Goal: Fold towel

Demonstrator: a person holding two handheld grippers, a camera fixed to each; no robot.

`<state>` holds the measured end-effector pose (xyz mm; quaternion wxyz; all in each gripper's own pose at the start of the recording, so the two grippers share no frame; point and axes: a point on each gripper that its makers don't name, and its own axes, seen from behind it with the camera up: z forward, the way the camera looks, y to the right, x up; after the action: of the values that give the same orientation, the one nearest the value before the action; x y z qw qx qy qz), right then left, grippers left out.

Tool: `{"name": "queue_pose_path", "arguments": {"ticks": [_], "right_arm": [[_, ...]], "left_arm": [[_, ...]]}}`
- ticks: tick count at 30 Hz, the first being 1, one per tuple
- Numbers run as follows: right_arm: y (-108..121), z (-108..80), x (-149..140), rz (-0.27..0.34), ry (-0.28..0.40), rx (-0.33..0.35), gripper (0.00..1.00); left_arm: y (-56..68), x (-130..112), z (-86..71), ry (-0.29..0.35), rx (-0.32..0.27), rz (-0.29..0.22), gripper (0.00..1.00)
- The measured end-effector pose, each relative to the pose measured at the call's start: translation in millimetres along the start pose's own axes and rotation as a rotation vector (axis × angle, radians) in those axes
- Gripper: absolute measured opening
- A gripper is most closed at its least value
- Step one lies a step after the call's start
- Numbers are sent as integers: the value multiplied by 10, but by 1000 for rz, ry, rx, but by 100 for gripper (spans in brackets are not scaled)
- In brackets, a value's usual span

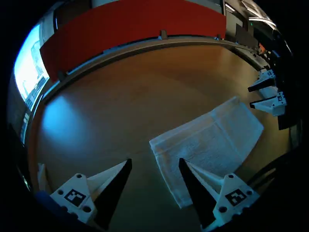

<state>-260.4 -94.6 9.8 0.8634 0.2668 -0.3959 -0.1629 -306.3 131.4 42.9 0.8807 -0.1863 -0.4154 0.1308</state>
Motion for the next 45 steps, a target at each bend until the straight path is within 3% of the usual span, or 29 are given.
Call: {"name": "queue_pose_path", "arguments": {"ticks": [11, 29, 45], "right_arm": [[-171, -223, 3, 42, 32, 12, 82], [-458, -667, -185, 53, 49, 1, 82], [-484, -674, -263, 4, 40, 31, 82]], "left_arm": [[54, -55, -209, 16, -17, -38, 93], [218, -344, -629, 25, -35, -86, 93], [102, -502, -917, 55, 21, -151, 93]]}}
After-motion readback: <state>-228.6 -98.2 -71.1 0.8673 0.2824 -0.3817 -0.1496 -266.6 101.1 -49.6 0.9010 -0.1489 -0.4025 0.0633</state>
